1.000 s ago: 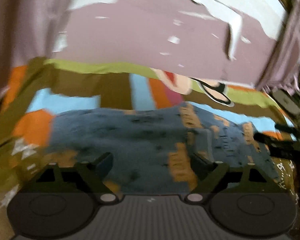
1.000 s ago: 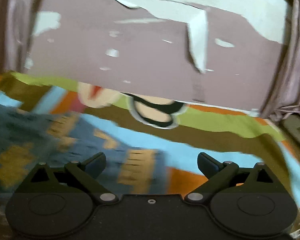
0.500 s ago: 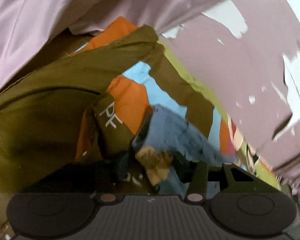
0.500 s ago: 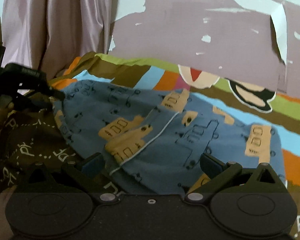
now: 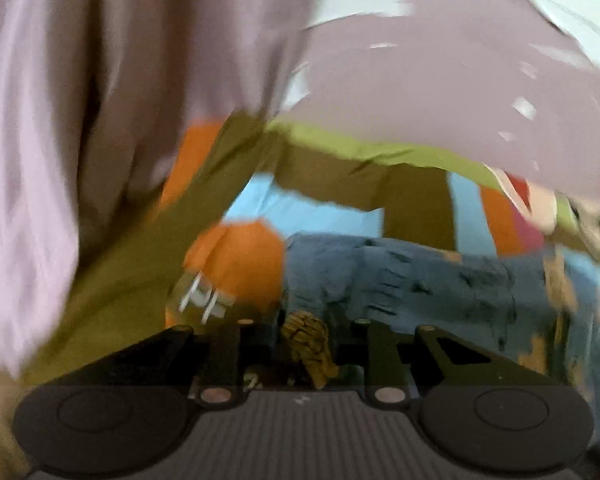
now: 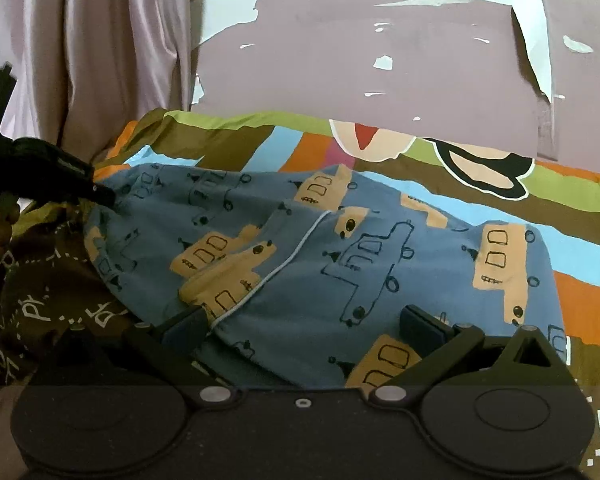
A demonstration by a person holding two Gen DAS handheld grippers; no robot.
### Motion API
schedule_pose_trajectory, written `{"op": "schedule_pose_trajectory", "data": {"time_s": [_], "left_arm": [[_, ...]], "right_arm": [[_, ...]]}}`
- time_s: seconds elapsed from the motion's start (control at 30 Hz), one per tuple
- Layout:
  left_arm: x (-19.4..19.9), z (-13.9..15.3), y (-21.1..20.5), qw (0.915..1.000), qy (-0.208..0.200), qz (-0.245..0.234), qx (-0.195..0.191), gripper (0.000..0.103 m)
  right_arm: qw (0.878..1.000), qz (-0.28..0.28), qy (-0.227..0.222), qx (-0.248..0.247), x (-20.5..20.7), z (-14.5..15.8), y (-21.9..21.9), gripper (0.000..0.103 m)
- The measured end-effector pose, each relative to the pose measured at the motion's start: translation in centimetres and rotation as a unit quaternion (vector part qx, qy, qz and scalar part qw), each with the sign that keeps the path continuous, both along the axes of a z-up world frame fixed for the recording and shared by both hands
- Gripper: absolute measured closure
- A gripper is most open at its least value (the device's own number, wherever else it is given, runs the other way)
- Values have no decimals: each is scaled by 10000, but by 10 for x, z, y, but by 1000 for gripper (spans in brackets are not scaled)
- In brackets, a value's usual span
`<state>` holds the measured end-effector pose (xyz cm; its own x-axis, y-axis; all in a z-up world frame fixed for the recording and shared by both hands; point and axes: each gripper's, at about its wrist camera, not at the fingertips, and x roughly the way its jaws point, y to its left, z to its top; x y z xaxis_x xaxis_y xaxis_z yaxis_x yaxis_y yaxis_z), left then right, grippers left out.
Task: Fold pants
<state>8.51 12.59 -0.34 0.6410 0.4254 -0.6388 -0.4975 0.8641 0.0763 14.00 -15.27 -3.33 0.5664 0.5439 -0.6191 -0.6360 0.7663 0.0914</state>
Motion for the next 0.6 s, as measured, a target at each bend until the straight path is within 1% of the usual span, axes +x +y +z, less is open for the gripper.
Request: {"op": "schedule_pose_trajectory", "data": {"time_s": [0.07,0.17,0.27,0.3,0.33,0.37,0.43,0.47,0.5,0.6], "left_arm": [[4,-1,-22,9980,-5,-310,559,80],[11,-8,-42,9917,116,-583,1141,80],[15,-11,-52,9871,188,-779,1383,80],[16,-12,-51,9867,208,-775,1416,80],[16,-12,-49,9872,206,-746,1398,79],[15,-10,-47,9885,175,-719,1316,76],[11,-7,-37,9927,82,-614,1037,61],[10,-7,-30,9949,47,-573,832,45],[9,-7,-23,9966,4,-506,645,41],[5,-9,-1,9990,-131,-423,-74,40]], "right_arm": [[10000,5,7,24,0,0,0,1],[10000,4,46,61,1,-1,-1,1],[9999,12,68,89,2,-1,-2,1],[9999,11,70,91,2,-1,-2,1],[9999,10,75,100,2,-1,-2,1],[9999,10,78,107,2,-1,-3,1],[9999,11,77,105,2,-1,-3,1],[9999,12,80,115,2,-1,-3,1],[9999,12,81,117,2,-1,-3,1],[9999,12,88,147,2,-1,-3,1]]}}
